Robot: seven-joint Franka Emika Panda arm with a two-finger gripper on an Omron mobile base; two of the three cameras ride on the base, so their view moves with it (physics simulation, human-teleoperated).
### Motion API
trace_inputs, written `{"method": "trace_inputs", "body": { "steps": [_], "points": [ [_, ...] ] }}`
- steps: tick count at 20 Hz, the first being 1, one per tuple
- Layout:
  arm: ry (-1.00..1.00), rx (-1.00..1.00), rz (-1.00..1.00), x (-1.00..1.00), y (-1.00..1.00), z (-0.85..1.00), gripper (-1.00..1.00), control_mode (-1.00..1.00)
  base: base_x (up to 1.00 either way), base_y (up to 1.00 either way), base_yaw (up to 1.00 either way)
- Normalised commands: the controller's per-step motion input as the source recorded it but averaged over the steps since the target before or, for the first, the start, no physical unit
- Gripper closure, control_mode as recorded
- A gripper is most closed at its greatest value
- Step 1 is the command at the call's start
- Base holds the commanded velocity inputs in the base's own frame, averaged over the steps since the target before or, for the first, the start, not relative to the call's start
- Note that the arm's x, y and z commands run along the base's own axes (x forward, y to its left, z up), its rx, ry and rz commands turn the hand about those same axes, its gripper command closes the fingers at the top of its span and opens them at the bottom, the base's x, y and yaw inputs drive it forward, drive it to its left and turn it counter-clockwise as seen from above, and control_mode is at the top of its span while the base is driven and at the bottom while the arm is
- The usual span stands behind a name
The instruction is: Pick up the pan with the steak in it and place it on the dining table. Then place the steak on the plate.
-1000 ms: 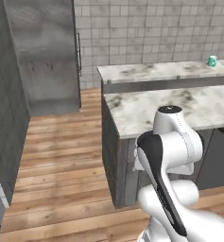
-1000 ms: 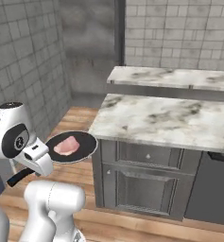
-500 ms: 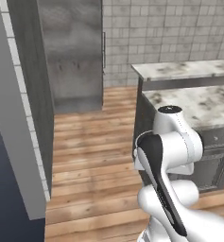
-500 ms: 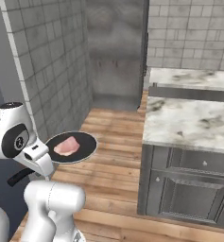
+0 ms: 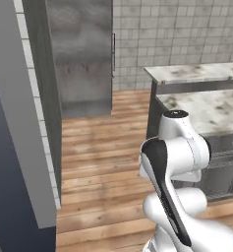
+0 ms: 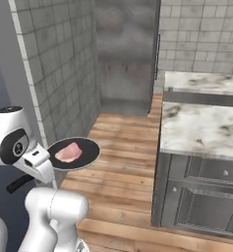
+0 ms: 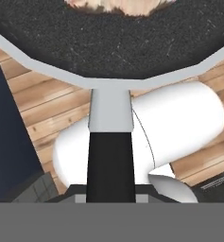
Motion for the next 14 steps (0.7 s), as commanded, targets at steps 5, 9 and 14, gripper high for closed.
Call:
{"method": "trace_inputs", "body": {
  "steps": [5,9,14],
  "points": [
    [0.0,0.0,0.0,0.0,0.0,0.0,1.0,1.0,0.81,0.0,-0.02],
    [0.0,0.0,0.0,0.0,0.0,0.0,1.0,1.0,1.0,0.0,-0.04],
    [0.0,0.0,0.0,0.0,0.0,0.0,1.0,1.0,1.0,0.0,-0.04]
  ]
}}
